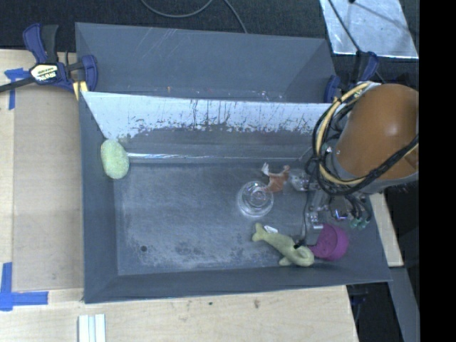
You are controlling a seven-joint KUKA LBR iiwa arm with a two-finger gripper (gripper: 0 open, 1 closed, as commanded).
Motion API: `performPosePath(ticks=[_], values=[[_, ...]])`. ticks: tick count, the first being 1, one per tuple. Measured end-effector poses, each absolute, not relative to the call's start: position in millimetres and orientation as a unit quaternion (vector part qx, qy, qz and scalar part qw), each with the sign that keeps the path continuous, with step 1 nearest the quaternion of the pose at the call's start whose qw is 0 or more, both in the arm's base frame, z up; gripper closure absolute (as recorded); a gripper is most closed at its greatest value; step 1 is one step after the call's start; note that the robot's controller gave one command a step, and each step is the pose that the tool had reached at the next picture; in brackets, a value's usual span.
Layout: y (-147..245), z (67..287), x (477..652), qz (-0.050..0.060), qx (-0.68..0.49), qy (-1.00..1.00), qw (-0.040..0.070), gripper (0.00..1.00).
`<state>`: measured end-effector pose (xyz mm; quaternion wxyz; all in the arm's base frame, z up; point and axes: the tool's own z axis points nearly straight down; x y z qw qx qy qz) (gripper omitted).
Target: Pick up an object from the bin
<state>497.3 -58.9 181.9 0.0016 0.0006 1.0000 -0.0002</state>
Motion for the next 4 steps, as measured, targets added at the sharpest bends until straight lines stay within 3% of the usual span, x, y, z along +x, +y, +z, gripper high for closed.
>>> performPosePath(ticks=[1,2,3,4], values=[[-67,110,489.0,0.000,0.018,1.000,0.004,0.00],[-70,35,498.1,-0.001,0.022,1.000,0.020,0.00],[-69,83,485.7,0.000,0.021,1.000,0.000,0.00],[-104,73,485.8,0.000,0.053,0.999,0.002,0.00]])
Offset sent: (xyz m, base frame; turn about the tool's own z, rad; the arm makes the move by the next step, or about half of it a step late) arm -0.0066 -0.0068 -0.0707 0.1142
